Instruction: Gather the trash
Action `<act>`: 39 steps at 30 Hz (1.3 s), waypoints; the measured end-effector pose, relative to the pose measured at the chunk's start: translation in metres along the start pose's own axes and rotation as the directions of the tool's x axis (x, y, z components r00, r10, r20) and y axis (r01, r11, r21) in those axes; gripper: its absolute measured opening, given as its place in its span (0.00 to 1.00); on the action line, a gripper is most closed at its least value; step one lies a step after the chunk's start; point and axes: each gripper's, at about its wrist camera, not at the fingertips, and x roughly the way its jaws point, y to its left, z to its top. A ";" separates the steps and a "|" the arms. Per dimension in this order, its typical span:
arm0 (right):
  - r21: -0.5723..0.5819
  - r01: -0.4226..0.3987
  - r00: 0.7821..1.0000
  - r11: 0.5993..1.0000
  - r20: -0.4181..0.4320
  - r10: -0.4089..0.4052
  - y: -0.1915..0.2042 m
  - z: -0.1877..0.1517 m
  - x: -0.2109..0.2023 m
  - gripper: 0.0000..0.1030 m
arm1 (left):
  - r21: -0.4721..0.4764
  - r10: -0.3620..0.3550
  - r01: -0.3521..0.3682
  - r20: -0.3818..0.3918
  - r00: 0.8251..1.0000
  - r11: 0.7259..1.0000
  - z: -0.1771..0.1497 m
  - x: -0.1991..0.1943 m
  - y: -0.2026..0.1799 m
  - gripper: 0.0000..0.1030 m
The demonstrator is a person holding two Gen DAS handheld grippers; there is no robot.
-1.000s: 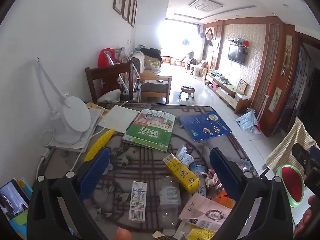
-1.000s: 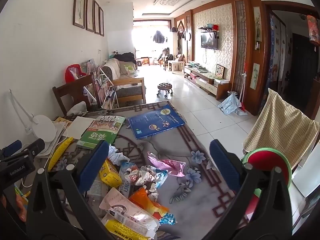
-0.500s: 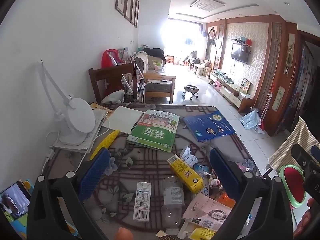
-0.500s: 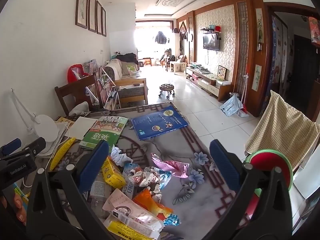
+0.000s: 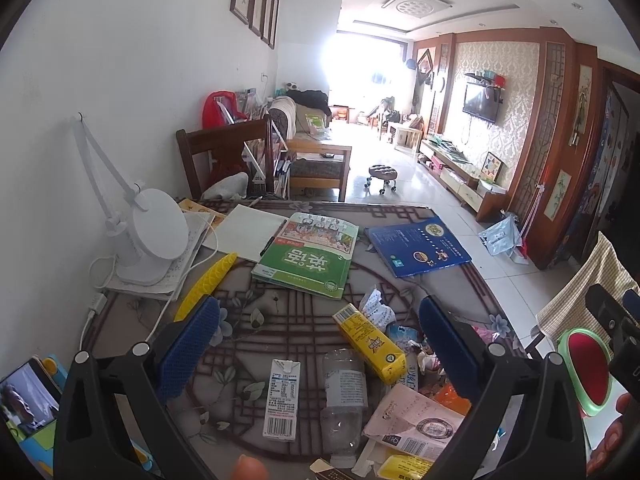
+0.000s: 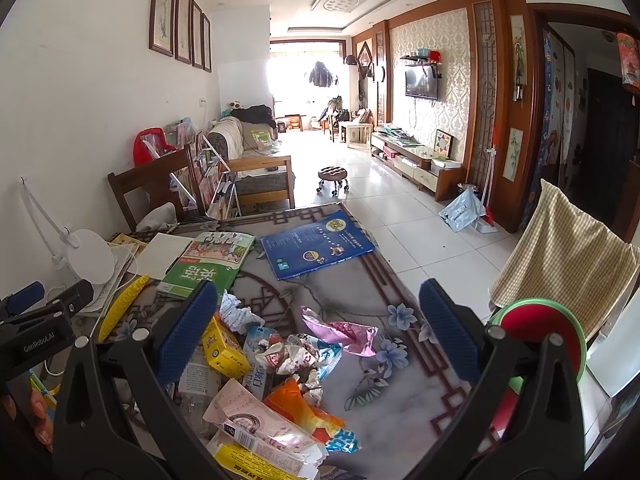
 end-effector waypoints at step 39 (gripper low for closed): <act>0.006 0.011 1.000 1.000 -0.016 -0.011 -0.009 -0.009 0.005 0.97 | -0.010 0.020 -0.020 0.013 1.000 1.000 -0.002 0.002 0.000 0.93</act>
